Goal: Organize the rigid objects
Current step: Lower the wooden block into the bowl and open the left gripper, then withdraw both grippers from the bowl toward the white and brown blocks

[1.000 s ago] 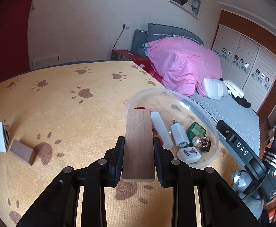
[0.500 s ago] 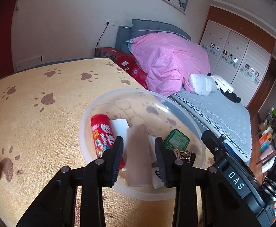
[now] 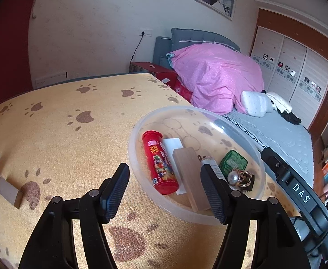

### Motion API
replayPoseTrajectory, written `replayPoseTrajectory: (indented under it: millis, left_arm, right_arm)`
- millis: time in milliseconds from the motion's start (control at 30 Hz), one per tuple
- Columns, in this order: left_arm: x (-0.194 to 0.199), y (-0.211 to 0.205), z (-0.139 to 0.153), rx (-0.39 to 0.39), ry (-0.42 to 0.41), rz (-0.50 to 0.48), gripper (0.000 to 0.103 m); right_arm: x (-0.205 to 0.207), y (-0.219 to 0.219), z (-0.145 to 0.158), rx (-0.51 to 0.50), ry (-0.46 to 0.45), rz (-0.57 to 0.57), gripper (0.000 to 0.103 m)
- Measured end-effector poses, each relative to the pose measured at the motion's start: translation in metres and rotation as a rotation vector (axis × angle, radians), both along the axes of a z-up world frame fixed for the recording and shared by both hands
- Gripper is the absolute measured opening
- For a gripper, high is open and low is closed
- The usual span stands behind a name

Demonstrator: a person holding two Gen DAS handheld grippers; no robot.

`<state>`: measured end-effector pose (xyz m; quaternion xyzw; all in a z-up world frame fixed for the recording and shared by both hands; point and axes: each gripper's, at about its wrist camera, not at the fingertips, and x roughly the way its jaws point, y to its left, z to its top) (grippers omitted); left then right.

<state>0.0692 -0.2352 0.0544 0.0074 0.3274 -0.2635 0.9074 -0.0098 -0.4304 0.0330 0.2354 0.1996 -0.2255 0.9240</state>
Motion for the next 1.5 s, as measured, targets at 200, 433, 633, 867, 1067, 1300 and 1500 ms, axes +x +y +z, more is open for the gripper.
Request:
replayPoseTrajectory:
  millis: [200,433,633,867,1067,1300,1500]
  left_arm:
    - [0.0,0.01,0.001,0.035,-0.024,0.038,0.077]
    - [0.001,0.023,0.0,0.096,-0.059,0.094,0.077]
    - [0.005,0.035,-0.002,0.137,-0.055,0.13,0.077]
    - [0.007,0.055,-0.001,0.172,-0.061,0.17,0.078]
    - [0.01,0.077,-0.001,0.176,-0.055,0.21,0.078]
    - [0.013,0.095,-0.002,0.165,-0.046,0.236,0.078]
    - [0.014,0.111,0.0,0.16,-0.041,0.256,0.078]
  right_arm:
    - [0.001,0.002,0.001,-0.007,-0.003,0.014,0.083]
    - [0.001,0.003,0.001,-0.007,-0.002,0.022,0.083]
    - [0.002,0.006,0.003,-0.024,0.0,0.025,0.083]
    - [0.007,0.015,0.006,-0.059,0.017,0.078,0.085]
    - [0.011,0.039,0.013,-0.116,0.032,0.177,0.086]
    - [0.018,0.079,0.022,-0.155,0.036,0.336,0.086]
    - [0.024,0.108,0.028,-0.168,0.041,0.448,0.086]
